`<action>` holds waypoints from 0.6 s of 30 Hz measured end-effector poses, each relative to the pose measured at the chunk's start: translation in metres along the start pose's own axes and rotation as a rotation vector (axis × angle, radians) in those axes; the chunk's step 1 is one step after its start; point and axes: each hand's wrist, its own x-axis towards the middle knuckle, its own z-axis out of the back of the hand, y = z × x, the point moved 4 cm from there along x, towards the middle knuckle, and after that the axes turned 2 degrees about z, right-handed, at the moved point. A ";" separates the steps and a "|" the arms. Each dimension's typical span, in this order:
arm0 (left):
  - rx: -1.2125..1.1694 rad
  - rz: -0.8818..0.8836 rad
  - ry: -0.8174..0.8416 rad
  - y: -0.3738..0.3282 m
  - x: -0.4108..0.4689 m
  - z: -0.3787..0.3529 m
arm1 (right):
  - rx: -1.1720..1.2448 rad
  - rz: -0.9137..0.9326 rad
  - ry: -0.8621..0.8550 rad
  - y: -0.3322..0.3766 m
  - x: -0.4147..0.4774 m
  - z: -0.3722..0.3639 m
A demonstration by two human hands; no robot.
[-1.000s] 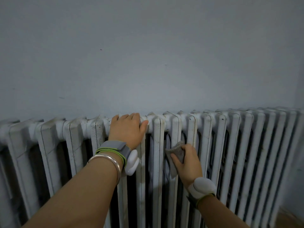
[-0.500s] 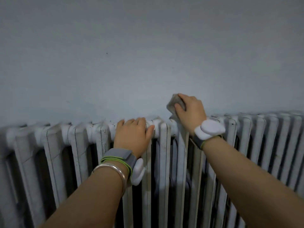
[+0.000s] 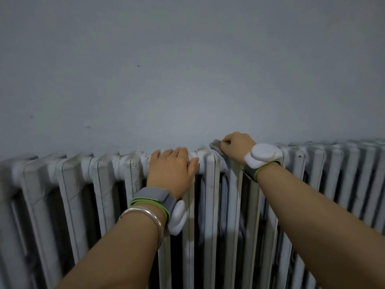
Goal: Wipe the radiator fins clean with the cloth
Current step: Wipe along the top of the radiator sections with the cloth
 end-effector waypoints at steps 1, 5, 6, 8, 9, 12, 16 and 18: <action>-0.001 -0.001 0.003 0.000 0.000 0.000 | 0.004 0.004 -0.015 -0.001 -0.003 0.001; -0.001 -0.005 0.016 -0.001 0.000 0.001 | -0.030 0.027 -0.103 -0.003 -0.013 0.001; -0.003 -0.004 0.009 -0.001 0.000 0.001 | -0.035 0.041 -0.128 -0.004 -0.015 0.001; -0.017 0.002 -0.003 -0.001 0.001 0.002 | -0.051 0.068 -0.170 -0.005 -0.022 0.001; -0.023 0.003 -0.003 -0.001 0.001 0.002 | -0.058 0.078 -0.194 -0.007 -0.026 0.001; -0.010 0.007 0.006 -0.001 0.001 0.003 | -0.025 0.100 -0.277 -0.011 -0.037 -0.002; -0.031 0.012 0.014 -0.002 0.000 0.005 | 0.053 0.170 -0.462 -0.017 -0.059 -0.010; -0.010 0.011 0.034 -0.002 0.000 0.004 | 0.115 0.190 -0.561 -0.017 -0.075 -0.013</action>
